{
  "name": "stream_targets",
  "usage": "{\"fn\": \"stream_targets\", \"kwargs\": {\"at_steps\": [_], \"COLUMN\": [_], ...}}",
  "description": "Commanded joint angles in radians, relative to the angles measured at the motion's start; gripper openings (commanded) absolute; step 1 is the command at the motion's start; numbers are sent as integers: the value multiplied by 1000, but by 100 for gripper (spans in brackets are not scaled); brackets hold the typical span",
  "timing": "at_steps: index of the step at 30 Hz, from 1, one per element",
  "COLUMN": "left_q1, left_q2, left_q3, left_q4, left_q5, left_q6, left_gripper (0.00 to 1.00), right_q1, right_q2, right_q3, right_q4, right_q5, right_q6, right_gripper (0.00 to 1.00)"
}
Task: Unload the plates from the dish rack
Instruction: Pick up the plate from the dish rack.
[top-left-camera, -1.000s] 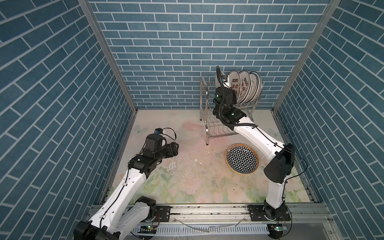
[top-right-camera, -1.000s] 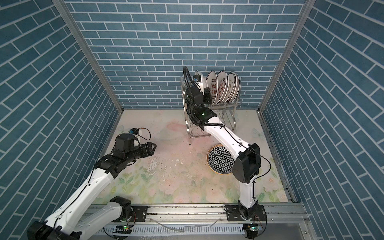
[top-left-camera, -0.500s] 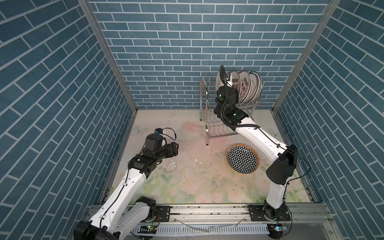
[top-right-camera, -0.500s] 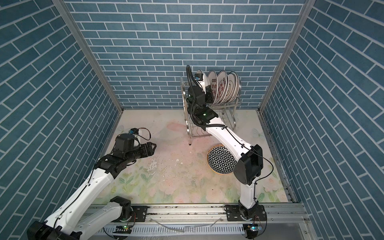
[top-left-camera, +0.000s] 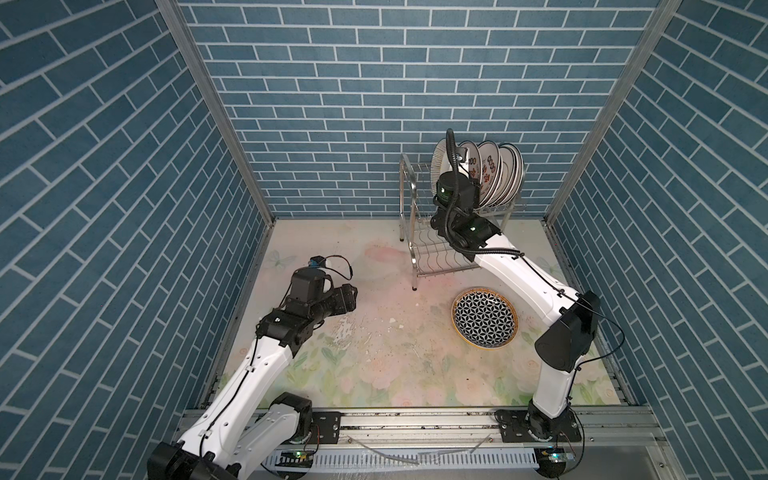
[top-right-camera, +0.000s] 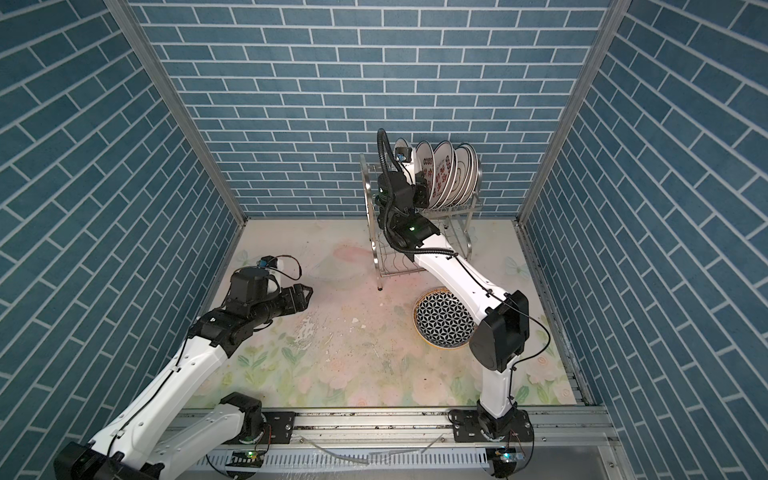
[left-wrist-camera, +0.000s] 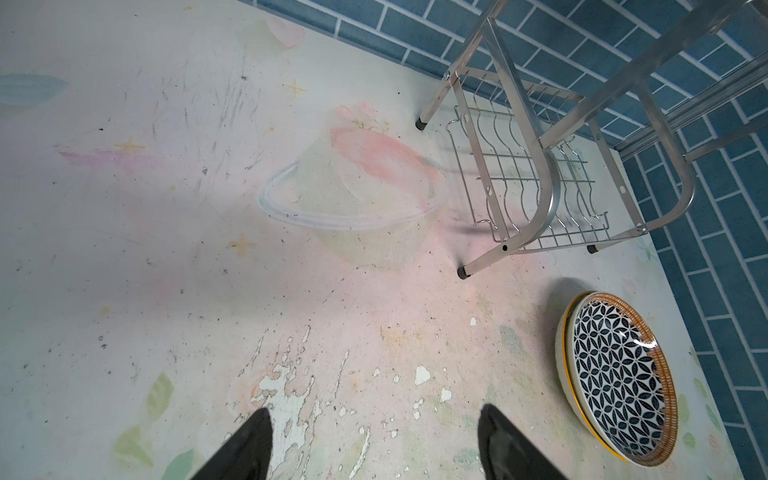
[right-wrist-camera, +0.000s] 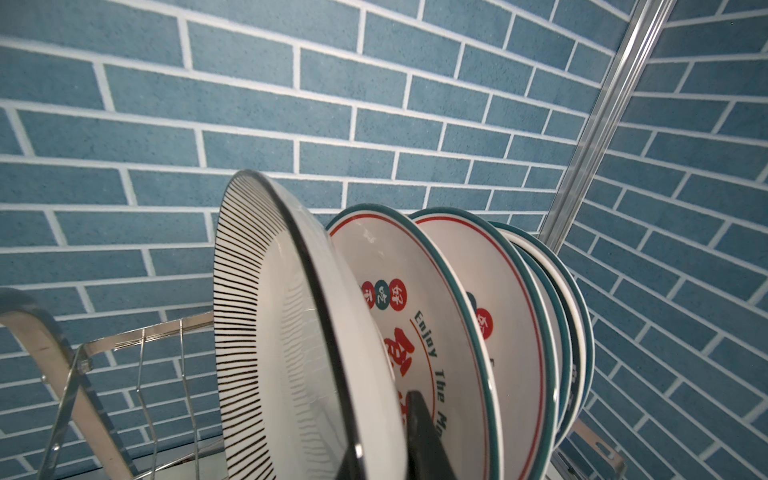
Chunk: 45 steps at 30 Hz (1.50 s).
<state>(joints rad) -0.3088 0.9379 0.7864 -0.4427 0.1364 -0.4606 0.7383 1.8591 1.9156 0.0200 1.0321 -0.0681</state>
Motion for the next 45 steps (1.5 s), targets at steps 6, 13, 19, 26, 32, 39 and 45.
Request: {"fn": "stream_targets", "kwargs": {"at_steps": [6, 13, 19, 26, 32, 39, 45], "left_q1": [9, 8, 8, 8, 10, 12, 13], "left_q2": [-2, 0, 4, 5, 8, 14, 13], "left_q3": [-6, -10, -14, -14, -15, -15, -14], "left_q4": [16, 27, 30, 27, 27, 35, 35], "left_q5": [9, 10, 12, 5, 5, 13, 12], "left_q6": [-6, -12, -11, -6, -4, -7, -7], "left_gripper": [79, 79, 79, 79, 79, 79, 79], "right_q1": [-3, 1, -2, 4, 3, 4, 5], "right_q2": [-74, -77, -74, -55, -58, -63, -55], "right_q3": [-42, -21, -83, -153, -195, -187, -174], "right_q4": [-105, -189, 7, 379, 619, 664, 640], "right_q5": [30, -5, -2, 35, 44, 30, 12], "right_q6": [49, 94, -11, -239, -386, -409, -385], "right_gripper": [0, 0, 0, 0, 0, 0, 0]}}
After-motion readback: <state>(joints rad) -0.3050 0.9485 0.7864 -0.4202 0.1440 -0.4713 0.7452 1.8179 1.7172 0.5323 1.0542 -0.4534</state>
